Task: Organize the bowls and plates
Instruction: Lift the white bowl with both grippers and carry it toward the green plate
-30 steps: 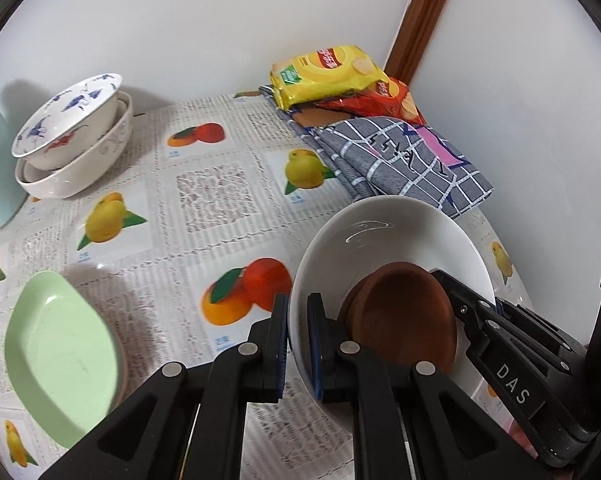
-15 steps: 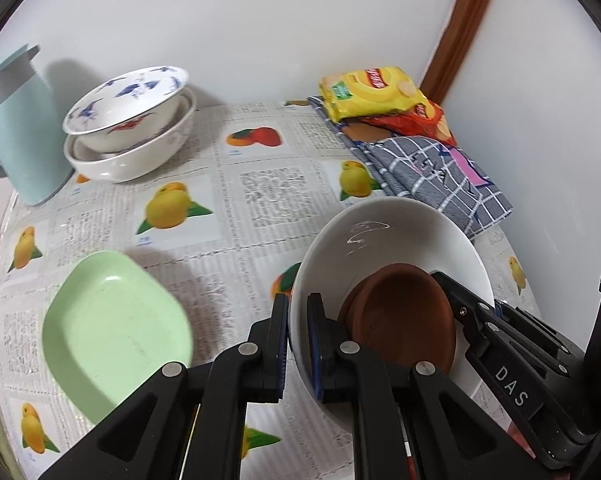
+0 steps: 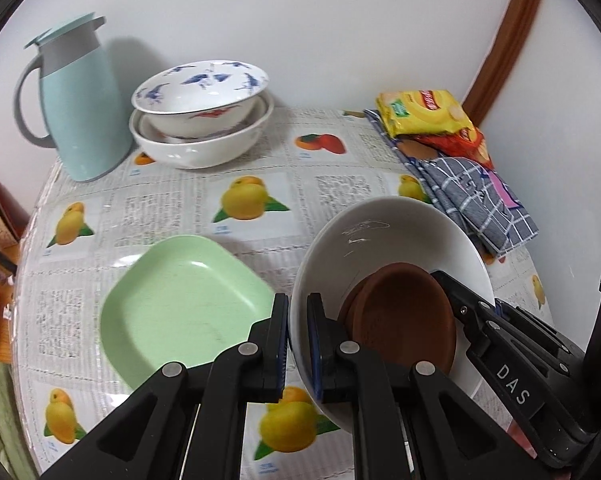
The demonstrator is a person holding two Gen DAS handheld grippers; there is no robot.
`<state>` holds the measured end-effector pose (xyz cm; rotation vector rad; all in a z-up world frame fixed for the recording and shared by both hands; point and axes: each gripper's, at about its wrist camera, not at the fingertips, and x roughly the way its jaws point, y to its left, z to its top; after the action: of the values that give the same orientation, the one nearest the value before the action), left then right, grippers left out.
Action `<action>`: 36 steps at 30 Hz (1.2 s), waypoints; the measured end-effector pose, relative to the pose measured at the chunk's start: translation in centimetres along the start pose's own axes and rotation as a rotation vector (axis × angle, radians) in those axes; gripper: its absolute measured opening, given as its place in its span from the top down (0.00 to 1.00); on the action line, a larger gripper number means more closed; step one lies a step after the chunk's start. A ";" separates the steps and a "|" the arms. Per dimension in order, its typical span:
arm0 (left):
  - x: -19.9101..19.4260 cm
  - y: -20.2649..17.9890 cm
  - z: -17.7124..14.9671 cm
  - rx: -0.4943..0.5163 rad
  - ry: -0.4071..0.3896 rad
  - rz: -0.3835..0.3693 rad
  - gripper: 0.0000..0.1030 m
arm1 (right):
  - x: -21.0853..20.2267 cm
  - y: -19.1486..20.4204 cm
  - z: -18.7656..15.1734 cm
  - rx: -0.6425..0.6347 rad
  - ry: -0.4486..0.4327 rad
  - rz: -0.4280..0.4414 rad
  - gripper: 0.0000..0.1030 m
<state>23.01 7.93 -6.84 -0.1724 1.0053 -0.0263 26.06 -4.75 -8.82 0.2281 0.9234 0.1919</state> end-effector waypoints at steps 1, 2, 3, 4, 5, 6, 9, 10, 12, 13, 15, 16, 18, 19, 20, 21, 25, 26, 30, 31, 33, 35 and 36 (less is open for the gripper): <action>-0.1 0.4 0.0 -0.006 -0.002 0.005 0.91 | 0.2 0.4 0.0 -0.004 0.001 0.007 0.91; -0.2 0.8 0.0 -0.010 -0.003 0.010 0.91 | 0.3 0.8 0.1 -0.008 0.002 0.012 0.91; -0.2 1.1 0.1 -0.014 -0.004 0.014 0.91 | 0.5 1.1 0.1 -0.013 0.003 0.015 0.91; -0.2 1.5 0.1 -0.020 -0.005 0.017 0.91 | 0.6 1.5 0.1 -0.017 0.005 0.019 0.91; -0.3 1.8 0.1 -0.025 -0.005 0.020 0.91 | 0.8 1.8 0.1 -0.022 0.006 0.023 0.91; -0.3 2.2 0.0 -0.031 -0.004 0.023 0.91 | 0.9 2.2 0.1 -0.027 0.009 0.026 0.91; -0.3 3.2 -0.1 -0.046 -0.002 0.032 0.91 | 1.6 3.1 0.1 -0.037 0.021 0.040 0.91; -0.3 3.6 -0.1 -0.052 -0.002 0.036 0.91 | 1.8 3.5 0.0 -0.041 0.024 0.043 0.91; -0.3 4.3 -0.2 -0.060 0.000 0.040 0.91 | 2.1 4.1 0.0 -0.051 0.028 0.047 0.91; -0.3 4.6 -0.2 -0.065 0.000 0.044 0.91 | 2.3 4.3 -0.1 -0.054 0.030 0.049 0.91; -0.3 5.2 -0.2 -0.069 0.000 0.051 0.91 | 2.7 4.9 -0.1 -0.061 0.035 0.056 0.91; -0.3 5.5 -0.2 -0.073 0.001 0.053 0.91 | 2.9 5.3 -0.1 -0.064 0.039 0.059 0.91; -0.3 6.1 -0.3 -0.079 0.001 0.059 0.91 | 3.2 5.8 -0.2 -0.071 0.043 0.066 0.91; -0.3 6.4 -0.3 -0.083 0.001 0.062 0.91 | 3.4 6.1 -0.2 -0.075 0.047 0.067 0.91; -0.3 6.6 -0.3 -0.087 0.001 0.063 0.91 | 3.6 6.3 -0.3 -0.078 0.049 0.068 0.91; -0.3 6.8 -0.4 -0.091 0.002 0.063 0.91 | 3.7 6.5 -0.3 -0.081 0.051 0.070 0.91; 0.1 7.8 -0.6 -0.107 0.008 0.068 0.91 | 4.3 7.3 -0.4 -0.091 0.062 0.075 0.91; 0.2 8.0 -0.7 -0.109 0.011 0.070 0.91 | 4.5 7.5 -0.4 -0.095 0.065 0.074 0.91; 0.7 8.7 -1.0 -0.118 0.023 0.077 0.91 | 5.4 7.9 -0.7 -0.101 0.082 0.078 0.91; 0.9 8.8 -1.1 -0.120 0.028 0.079 0.91 | 5.6 8.0 -0.8 -0.102 0.087 0.078 0.91; 1.3 9.0 -1.2 -0.125 0.035 0.080 0.91 | 6.0 8.0 -1.0 -0.105 0.096 0.076 0.91; 1.7 9.3 -1.3 -0.130 0.043 0.081 0.91 | 6.4 8.1 -1.1 -0.106 0.105 0.076 0.91; 1.9 9.5 -1.3 -0.133 0.046 0.080 0.91 | 6.7 8.1 -1.2 -0.107 0.109 0.075 0.91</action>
<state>22.41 16.91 -10.63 -0.2534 1.0600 0.1101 28.48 4.90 -12.36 0.1546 1.0107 0.3249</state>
